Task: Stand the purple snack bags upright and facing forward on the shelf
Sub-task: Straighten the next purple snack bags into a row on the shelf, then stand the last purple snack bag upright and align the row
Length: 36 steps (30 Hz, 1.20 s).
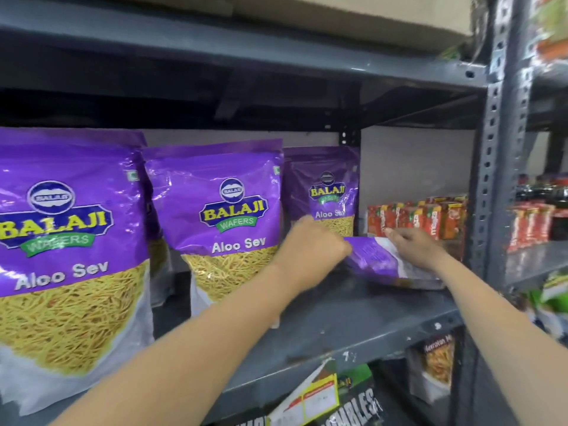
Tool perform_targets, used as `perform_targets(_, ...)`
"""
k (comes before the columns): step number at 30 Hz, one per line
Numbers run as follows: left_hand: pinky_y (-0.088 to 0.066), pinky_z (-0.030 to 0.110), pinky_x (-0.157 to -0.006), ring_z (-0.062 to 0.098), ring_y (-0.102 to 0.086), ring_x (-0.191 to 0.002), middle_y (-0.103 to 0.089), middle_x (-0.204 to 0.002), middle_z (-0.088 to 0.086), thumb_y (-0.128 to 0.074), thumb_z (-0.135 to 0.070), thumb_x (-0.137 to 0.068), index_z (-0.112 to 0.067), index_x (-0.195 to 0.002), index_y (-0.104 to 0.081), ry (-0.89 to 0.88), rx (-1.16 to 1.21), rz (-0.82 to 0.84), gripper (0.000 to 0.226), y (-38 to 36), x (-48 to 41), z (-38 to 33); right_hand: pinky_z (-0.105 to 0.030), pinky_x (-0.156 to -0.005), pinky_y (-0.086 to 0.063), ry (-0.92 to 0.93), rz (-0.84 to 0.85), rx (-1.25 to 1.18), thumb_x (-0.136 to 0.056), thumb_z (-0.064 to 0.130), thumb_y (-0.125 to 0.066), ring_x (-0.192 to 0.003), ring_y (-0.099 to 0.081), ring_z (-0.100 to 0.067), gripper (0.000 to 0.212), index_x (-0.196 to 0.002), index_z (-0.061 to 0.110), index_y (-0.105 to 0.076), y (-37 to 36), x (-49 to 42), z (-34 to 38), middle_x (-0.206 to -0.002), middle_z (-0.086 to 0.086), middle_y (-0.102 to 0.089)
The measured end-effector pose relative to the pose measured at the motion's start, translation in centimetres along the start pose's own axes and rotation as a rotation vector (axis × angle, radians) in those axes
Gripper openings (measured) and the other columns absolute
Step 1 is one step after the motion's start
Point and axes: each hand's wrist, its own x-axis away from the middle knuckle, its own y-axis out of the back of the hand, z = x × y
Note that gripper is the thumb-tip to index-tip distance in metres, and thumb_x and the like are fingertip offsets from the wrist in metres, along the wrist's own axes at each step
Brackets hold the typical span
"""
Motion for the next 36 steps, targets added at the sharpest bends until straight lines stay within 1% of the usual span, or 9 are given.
perform_targets(2, -0.036, 0.034, -0.073, 0.026, -0.068, -0.083, -0.073, -0.082, 0.002, -0.060, -0.003, -0.071, -0.021, -0.083, -0.068, 0.086, -0.025, -0.099, 0.023, 0.6, -1.5, 1.0, -0.034, -0.067, -0.041, -0.035, -0.095, -0.101, -0.098, 0.035, -0.041, -0.082, -0.061, -0.030, 0.043, -0.071, 0.008, -0.061, -0.1, 0.4, 0.1, -0.072, -0.014, -0.065)
perform_targets(4, -0.040, 0.038, -0.079, 0.028, -0.066, -0.086, -0.072, -0.081, 0.001, -0.050, -0.002, -0.071, -0.022, -0.082, -0.069, 0.160, -0.042, -0.212, 0.029, 1.2, -2.8, 1.8, -0.036, -0.066, -0.037, -0.067, -0.173, -0.167, -0.098, 0.035, -0.037, -0.074, -0.055, -0.029, 0.046, -0.062, 0.010, -0.051, -0.1, 1.0, 0.6, -0.061, -0.008, -0.054)
perform_targets(10, -0.041, 0.045, -0.086, 0.034, -0.060, -0.108, -0.072, -0.108, 0.001, -0.063, 0.002, -0.070, -0.029, -0.095, -0.076, 0.311, -0.048, -0.403, 0.042, 2.6, -6.0, 5.2, -0.044, -0.090, -0.041, -0.184, -0.298, -0.249, -0.095, 0.052, -0.028, -0.092, -0.058, -0.031, 0.053, -0.091, 0.012, -0.063, -0.6, 4.0, 1.7, -0.090, -0.009, -0.064)
perform_targets(14, -0.039, 0.048, -0.095, 0.035, -0.044, -0.129, -0.052, -0.143, 0.000, -0.057, 0.005, -0.076, -0.033, -0.113, -0.069, 0.425, 0.055, -0.339, 0.054, 3.1, -8.0, 5.6, -0.047, -0.092, -0.045, -0.106, -0.312, -0.332, -0.090, 0.052, -0.043, -0.097, -0.059, -0.028, 0.029, -0.098, 0.029, -0.059, -2.3, 5.5, 0.6, -0.098, -0.001, -0.063)
perform_targets(17, -0.039, 0.038, -0.107, 0.032, -0.039, -0.135, -0.037, -0.154, 0.008, -0.044, 0.013, -0.078, -0.022, -0.146, -0.039, 0.528, 0.519, -0.452, 0.077, 2.2, -8.9, 3.7, -0.048, -0.086, -0.052, -0.050, -0.245, -0.450, -0.069, 0.069, -0.061, -0.101, -0.063, -0.024, 0.057, -0.112, 0.032, -0.054, -3.6, 5.4, -1.0, -0.107, -0.003, -0.063)
perform_targets(20, -0.019, -0.001, -0.097, 0.021, -0.032, -0.142, -0.028, -0.159, 0.008, -0.038, -0.009, -0.100, -0.013, -0.153, -0.016, 0.902, 1.249, -0.772, 0.057, 1.7, -8.3, -0.1, -0.047, -0.107, -0.038, -0.109, -0.163, -0.616, -0.060, 0.069, -0.071, -0.132, -0.044, -0.024, 0.093, -0.140, 0.036, -0.035, -3.6, 4.3, -2.2, -0.144, -0.001, -0.044)
perform_targets(25, -0.046, 0.038, -0.096, 0.024, -0.060, -0.114, -0.060, -0.134, -0.002, -0.050, -0.056, -0.090, -0.029, -0.142, -0.027, 1.044, 1.306, -0.495, 0.063, -2.3, -4.8, -6.7, -0.054, -0.111, -0.030, -0.200, 0.125, -0.998, -0.085, 0.066, -0.044, -0.132, -0.046, -0.026, 0.068, -0.138, 0.023, -0.048, -1.7, 1.9, -2.6, -0.143, -0.003, -0.052)
perform_targets(29, -0.045, 0.032, -0.082, 0.020, -0.064, -0.104, -0.069, -0.112, -0.009, -0.051, -0.059, -0.089, -0.030, -0.120, -0.051, 1.013, 1.261, -0.270, 0.042, -4.8, -3.4, -7.5, -0.044, -0.104, -0.039, -0.207, 0.109, -0.877, -0.094, 0.042, -0.048, -0.121, -0.055, -0.027, 0.042, -0.122, 0.014, -0.063, -0.9, 0.1, -2.1, -0.127, -0.005, -0.065)
perform_targets(36, -0.050, 0.037, -0.080, 0.024, -0.066, -0.092, -0.067, -0.085, -0.004, -0.052, -0.058, -0.089, -0.020, -0.097, -0.058, 1.009, 1.208, -0.326, 0.039, -6.0, -2.6, -5.7, -0.036, -0.091, -0.051, -0.136, 0.069, -0.962, -0.093, 0.030, -0.054, -0.108, -0.066, -0.023, 0.035, -0.120, 0.008, -0.061, -1.4, 0.6, -2.0, -0.116, -0.008, -0.071)
